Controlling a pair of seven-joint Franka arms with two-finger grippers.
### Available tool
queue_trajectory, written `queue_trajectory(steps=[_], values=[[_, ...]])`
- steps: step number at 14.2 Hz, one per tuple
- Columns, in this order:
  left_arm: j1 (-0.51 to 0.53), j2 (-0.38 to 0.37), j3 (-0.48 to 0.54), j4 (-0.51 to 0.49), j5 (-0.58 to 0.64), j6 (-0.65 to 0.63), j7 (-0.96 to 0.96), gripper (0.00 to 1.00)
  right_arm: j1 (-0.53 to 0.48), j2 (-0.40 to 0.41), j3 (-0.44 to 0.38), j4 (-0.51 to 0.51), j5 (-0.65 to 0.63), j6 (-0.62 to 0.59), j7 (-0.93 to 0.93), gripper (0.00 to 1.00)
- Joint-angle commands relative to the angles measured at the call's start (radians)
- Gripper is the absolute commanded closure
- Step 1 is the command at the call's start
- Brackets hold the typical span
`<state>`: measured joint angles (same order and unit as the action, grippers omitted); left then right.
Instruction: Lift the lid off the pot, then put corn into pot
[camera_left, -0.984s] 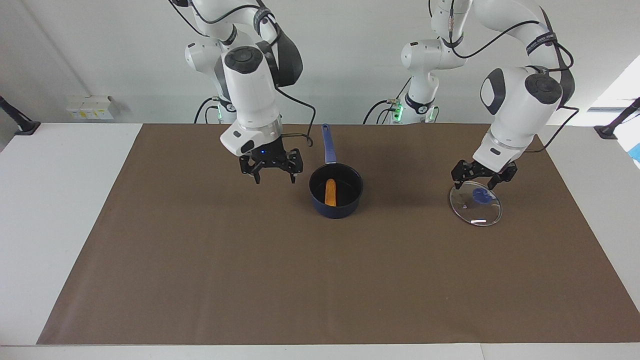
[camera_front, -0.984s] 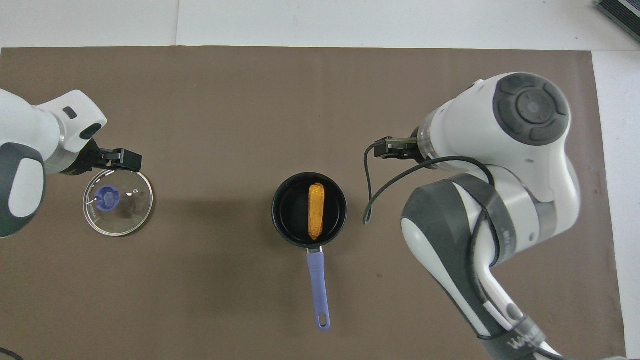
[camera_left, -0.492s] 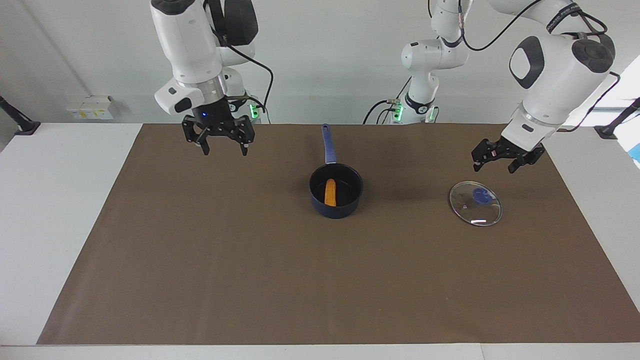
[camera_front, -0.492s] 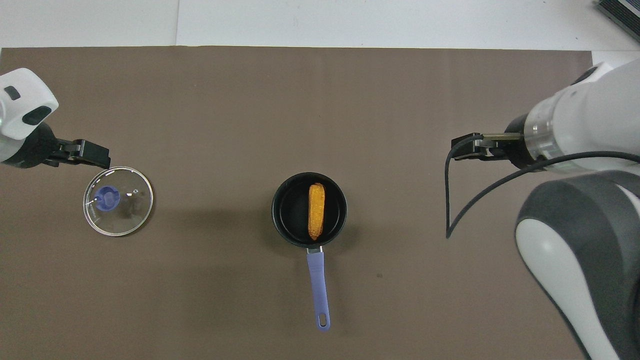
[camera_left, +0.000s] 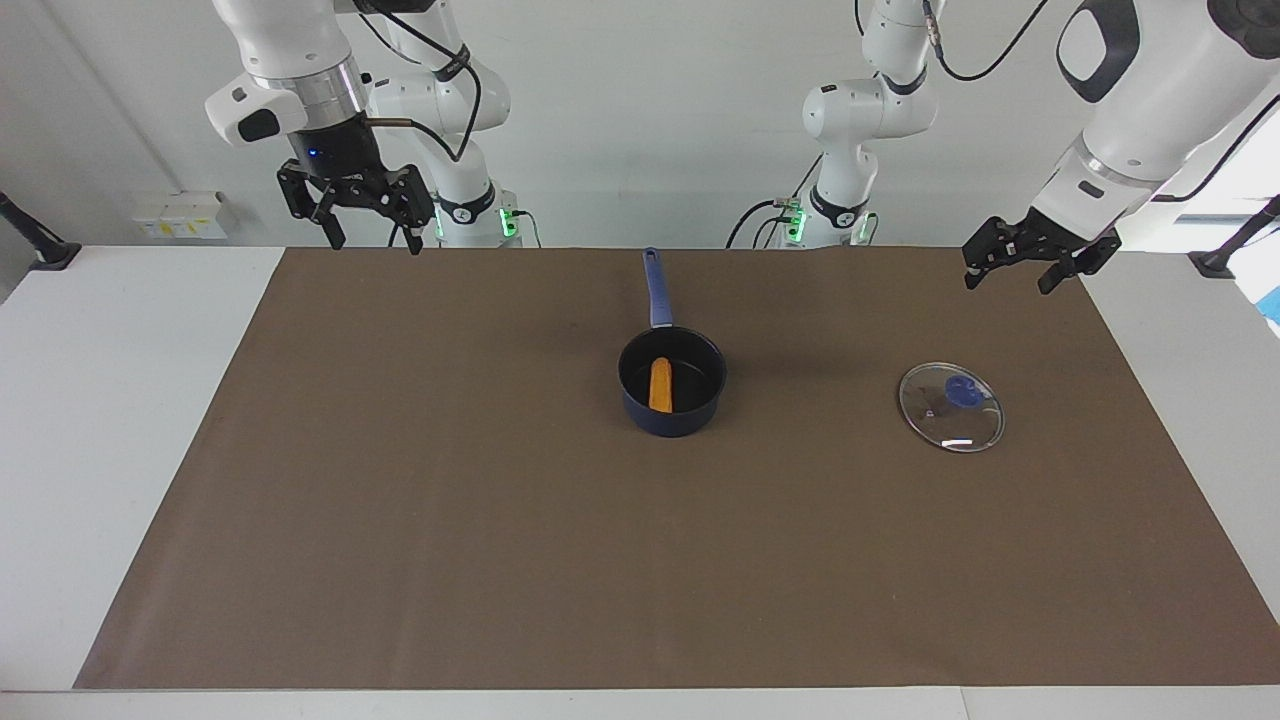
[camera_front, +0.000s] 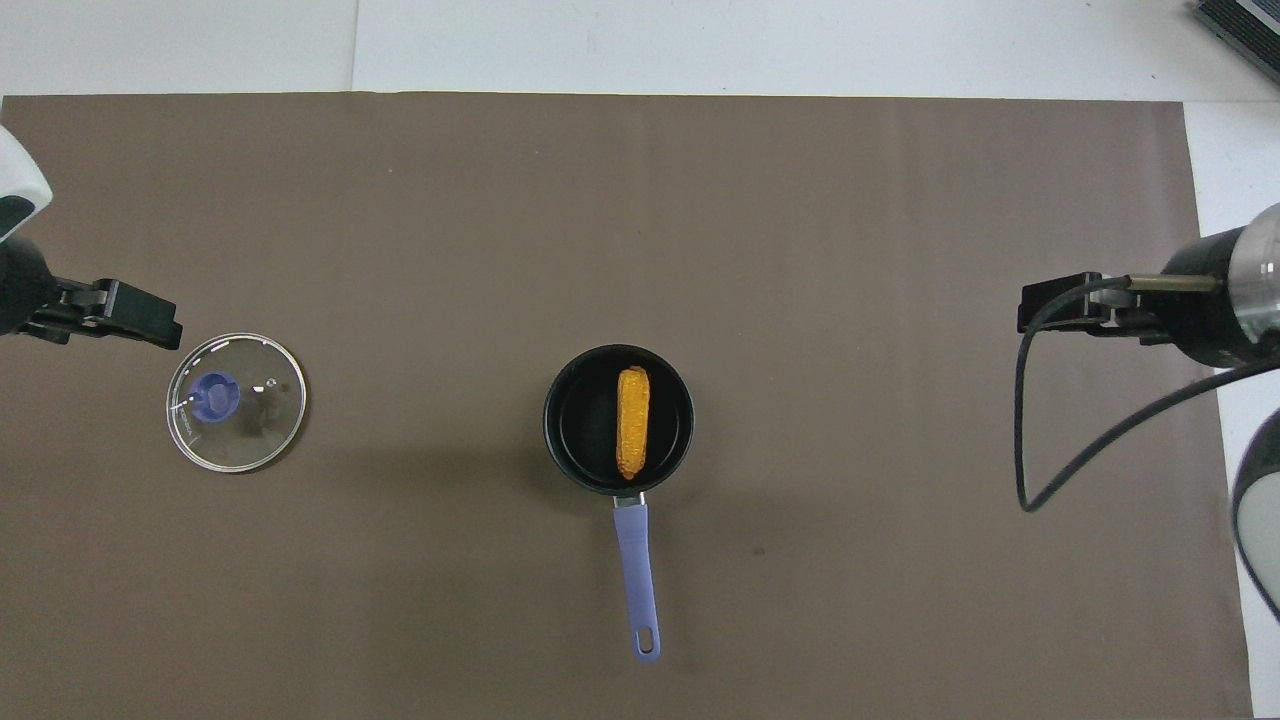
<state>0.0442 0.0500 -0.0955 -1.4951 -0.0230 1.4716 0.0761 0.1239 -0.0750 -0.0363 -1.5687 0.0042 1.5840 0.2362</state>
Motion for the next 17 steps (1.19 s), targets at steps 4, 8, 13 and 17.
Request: queue_trajectory(steps=[4,8,13,17], values=[[0.016,-0.012,0.000,-0.011,-0.008,-0.013,0.020,0.00,-0.032,-0.002,-0.042,0.019,0.022,-0.070,-0.130,0.00],[0.003,-0.001,-0.004,0.015,0.060,-0.033,0.028,0.00,-0.030,-0.006,-0.048,-0.014,0.030,-0.059,-0.179,0.00],[0.014,-0.013,-0.003,0.004,0.043,-0.020,0.020,0.00,-0.030,-0.042,-0.048,-0.083,0.016,-0.022,-0.193,0.00],[0.012,-0.012,-0.004,0.010,0.043,-0.022,0.020,0.00,-0.029,-0.039,-0.047,-0.077,0.010,-0.025,-0.219,0.00]])
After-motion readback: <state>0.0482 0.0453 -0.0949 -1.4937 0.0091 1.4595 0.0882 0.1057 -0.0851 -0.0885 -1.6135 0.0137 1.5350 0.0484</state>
